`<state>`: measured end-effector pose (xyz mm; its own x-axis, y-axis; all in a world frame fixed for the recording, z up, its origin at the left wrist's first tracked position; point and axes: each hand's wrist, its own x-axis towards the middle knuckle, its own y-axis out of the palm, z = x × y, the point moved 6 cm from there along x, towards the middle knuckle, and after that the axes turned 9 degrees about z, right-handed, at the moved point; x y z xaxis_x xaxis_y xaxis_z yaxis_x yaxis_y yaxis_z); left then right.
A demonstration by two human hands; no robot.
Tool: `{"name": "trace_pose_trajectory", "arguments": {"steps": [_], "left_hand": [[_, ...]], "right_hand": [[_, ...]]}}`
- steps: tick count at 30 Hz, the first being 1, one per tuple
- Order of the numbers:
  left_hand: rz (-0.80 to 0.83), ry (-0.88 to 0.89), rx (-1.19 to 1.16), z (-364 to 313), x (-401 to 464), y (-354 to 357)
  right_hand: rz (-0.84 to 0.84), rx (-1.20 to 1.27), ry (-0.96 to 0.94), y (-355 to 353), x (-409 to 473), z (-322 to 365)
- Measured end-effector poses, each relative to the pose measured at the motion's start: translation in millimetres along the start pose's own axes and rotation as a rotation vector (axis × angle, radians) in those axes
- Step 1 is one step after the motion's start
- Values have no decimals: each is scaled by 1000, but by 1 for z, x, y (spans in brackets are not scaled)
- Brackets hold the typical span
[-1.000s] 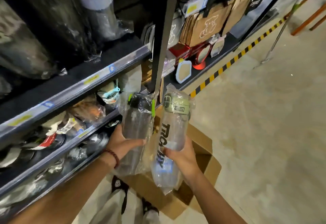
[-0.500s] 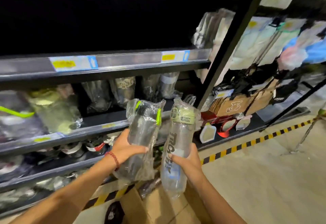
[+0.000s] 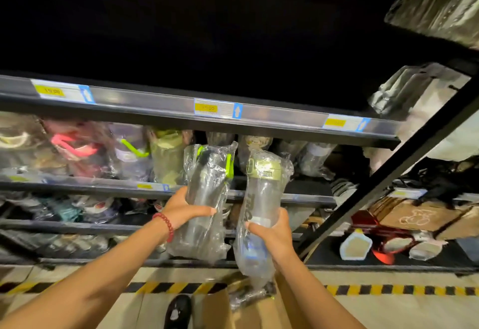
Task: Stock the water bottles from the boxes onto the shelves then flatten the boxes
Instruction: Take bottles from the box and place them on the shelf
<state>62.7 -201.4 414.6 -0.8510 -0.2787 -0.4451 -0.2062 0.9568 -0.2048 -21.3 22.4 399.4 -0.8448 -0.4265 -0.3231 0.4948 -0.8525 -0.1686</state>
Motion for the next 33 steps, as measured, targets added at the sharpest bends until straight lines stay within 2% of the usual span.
{"name": "trace_pose_trajectory", "arguments": {"steps": [5,13,18,26,33], "left_hand": [[48,-39,12,3,23,-8],[15,65,-10,-15,67,0],[-19,126,-115,-27,87,4],[-35,110,-298,-37,118,27],[-85,113,-348,-41,138,50]], "right_hand": [[-14,-48,-11,-2,31,9],[-71,-1,-64,-7,68,21],[-118,19,-80,-16,88,23],[-147,-221,-64,-49,118,34],[-204,-424,-65,-74,139,42]]}}
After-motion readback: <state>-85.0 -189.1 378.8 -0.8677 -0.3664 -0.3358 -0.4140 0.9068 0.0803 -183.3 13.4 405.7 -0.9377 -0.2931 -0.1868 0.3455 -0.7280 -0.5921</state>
